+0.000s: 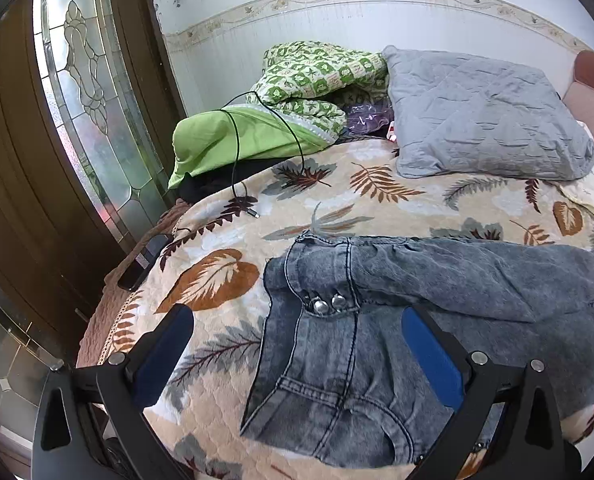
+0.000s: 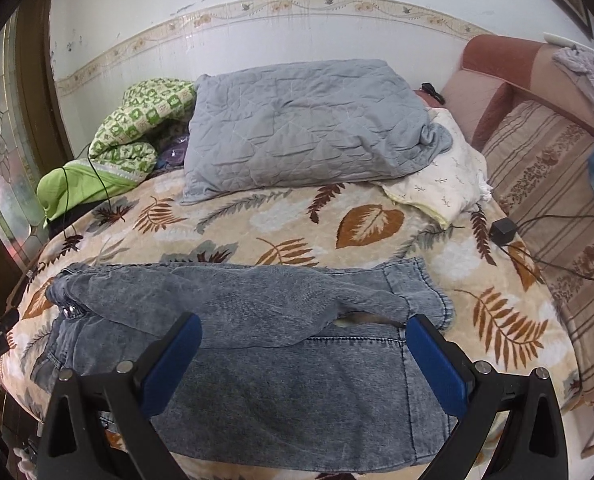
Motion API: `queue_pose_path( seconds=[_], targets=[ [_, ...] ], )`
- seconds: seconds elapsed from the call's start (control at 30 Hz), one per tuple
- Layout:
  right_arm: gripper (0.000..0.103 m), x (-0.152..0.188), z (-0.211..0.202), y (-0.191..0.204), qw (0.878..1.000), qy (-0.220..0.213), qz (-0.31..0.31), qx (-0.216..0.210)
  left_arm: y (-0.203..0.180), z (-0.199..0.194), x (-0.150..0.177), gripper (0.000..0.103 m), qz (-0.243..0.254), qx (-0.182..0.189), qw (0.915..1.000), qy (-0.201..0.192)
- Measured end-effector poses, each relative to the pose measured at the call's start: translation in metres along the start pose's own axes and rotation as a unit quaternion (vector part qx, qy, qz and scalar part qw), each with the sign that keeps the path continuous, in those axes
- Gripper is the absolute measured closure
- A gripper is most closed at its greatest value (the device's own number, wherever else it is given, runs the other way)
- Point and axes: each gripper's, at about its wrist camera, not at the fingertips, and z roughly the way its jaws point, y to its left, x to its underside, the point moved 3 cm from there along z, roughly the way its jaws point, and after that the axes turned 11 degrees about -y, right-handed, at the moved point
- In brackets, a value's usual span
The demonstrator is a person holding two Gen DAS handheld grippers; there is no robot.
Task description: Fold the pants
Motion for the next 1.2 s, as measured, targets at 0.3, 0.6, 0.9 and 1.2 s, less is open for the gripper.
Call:
queue_pose_path(
  seconds=[0.3,0.6,0.9,1.2],
  targets=[
    [0.000,-0.011,0.055,-0.036,0.999,0.030,-0.003,-0.011,0.006,0.081,-0.018,0.000,-0.008,0.022,0.9979,0.061],
    [0.000,-0.017,0.145,-0.148,0.990,0.091,0.112,-0.002,0.018,0.190,-0.051,0.000,-0.009,0.031,0.9906,0.133],
    [0.018,0.000,0.226,-0.181,0.970,0.172,0.171,-0.020,0.037,0.237,-0.046,0.001,-0.021,0.036,0.9799,0.195],
    [0.060,0.024,0.254,-0.162,0.968,0.221,0.121,-0.011,0.051,0.252,-0.043,0.035,-0.054,0.066,0.9667,0.241]
  ],
)
